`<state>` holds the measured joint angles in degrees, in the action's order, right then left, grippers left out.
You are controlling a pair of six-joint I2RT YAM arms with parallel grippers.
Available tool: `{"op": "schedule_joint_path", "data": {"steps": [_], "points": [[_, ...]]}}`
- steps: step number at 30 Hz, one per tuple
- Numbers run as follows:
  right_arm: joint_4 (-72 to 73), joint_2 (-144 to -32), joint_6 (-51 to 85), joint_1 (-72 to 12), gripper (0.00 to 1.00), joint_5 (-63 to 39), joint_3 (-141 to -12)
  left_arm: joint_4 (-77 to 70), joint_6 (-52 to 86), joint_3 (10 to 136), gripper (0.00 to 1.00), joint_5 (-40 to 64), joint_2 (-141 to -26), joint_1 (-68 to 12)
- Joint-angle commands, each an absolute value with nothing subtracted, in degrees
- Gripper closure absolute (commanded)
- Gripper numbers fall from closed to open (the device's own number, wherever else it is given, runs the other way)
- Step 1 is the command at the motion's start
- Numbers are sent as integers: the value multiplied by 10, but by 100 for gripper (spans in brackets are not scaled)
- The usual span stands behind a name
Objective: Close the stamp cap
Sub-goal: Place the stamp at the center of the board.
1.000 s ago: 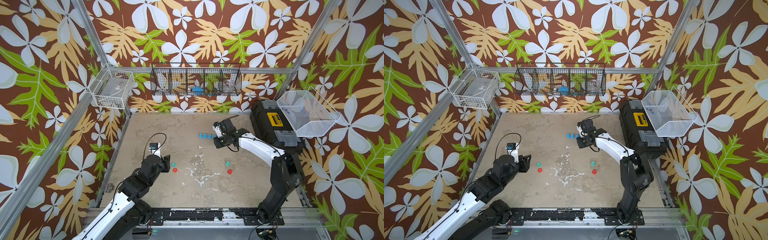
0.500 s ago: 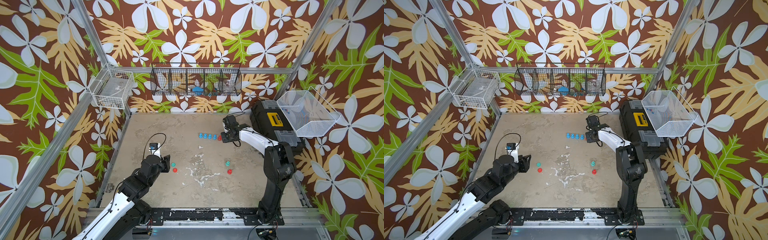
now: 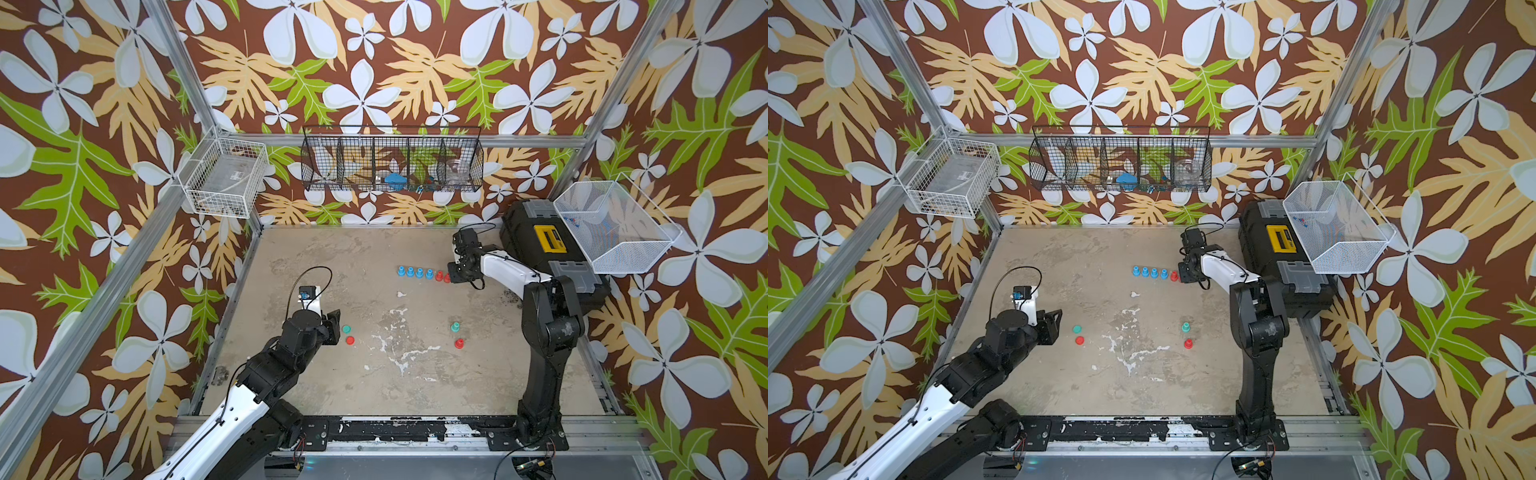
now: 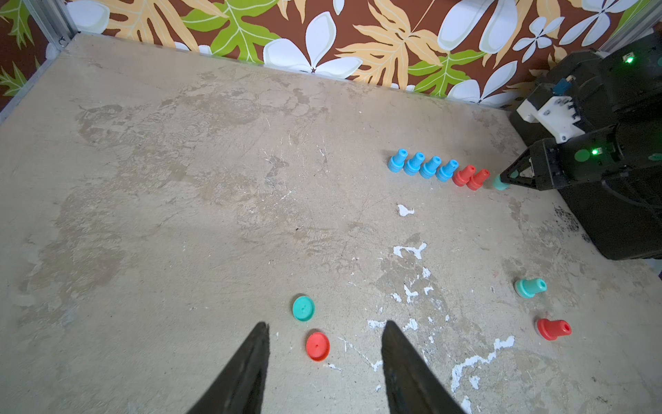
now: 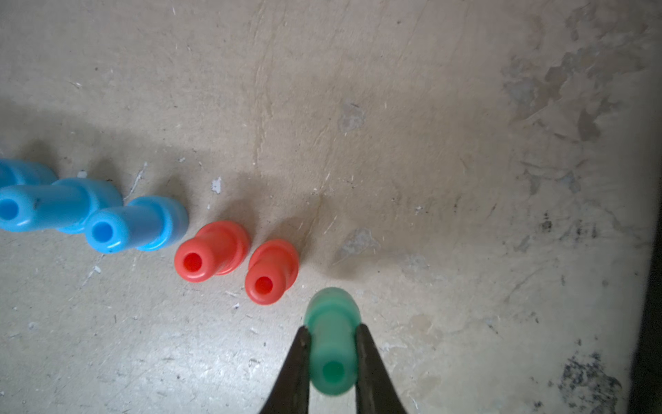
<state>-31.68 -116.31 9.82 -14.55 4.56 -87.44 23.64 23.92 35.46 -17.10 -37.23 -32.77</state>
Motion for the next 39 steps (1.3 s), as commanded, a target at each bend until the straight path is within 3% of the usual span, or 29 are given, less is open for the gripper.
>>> {"op": "schedule_joint_path", "data": {"steps": [1, 39], "points": [[-311, -1170, 98, -142, 85, 40, -878, 229, 235, 353, 47, -173, -373, -327], [-290, -1212, 111, -134, 82, 40, -882, 230, 236, 353, 47, -175, -374, -327]]}}
